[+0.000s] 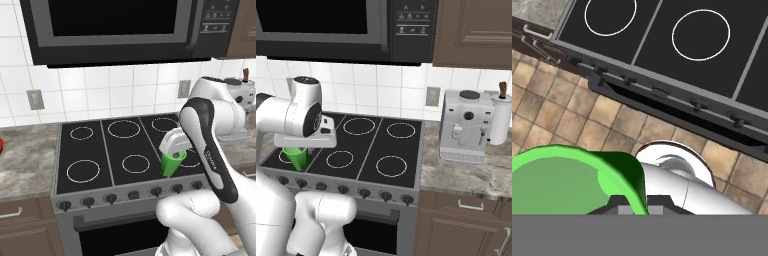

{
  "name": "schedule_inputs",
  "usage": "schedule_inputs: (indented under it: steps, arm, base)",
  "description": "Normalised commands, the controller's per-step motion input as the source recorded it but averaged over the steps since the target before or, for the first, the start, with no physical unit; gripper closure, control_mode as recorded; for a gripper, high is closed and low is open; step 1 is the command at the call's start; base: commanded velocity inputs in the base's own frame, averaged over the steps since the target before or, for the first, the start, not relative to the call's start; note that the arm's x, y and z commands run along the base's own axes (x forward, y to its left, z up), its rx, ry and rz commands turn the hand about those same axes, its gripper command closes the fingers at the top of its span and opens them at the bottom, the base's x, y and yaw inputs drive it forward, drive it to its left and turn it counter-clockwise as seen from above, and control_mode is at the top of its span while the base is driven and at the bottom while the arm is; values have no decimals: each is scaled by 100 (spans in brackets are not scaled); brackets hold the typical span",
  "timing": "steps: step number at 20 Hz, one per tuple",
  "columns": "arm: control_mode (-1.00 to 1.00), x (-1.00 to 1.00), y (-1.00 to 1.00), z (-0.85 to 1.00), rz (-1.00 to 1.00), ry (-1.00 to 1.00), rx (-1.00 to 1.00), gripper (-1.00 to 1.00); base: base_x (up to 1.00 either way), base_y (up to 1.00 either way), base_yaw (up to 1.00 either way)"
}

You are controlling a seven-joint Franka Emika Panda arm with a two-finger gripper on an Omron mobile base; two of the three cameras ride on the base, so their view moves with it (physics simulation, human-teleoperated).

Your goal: Pick the cup and bowl from the counter and place them on the counter next to the sink.

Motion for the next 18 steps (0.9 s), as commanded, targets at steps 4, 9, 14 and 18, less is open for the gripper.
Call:
schedule_inputs:
  steps: [4,9,14,18]
  arm:
    - [-100,0,0,0,0,0,0,100]
    - [-100,0,0,0,0,0,0,100]
    - [100,0,0,0,0,0,0,100]
    - [100,0,0,0,0,0,0,100]
  base:
    - [0,0,0]
    - [0,0,0]
    - [0,0,0]
    - [-23,5,-2]
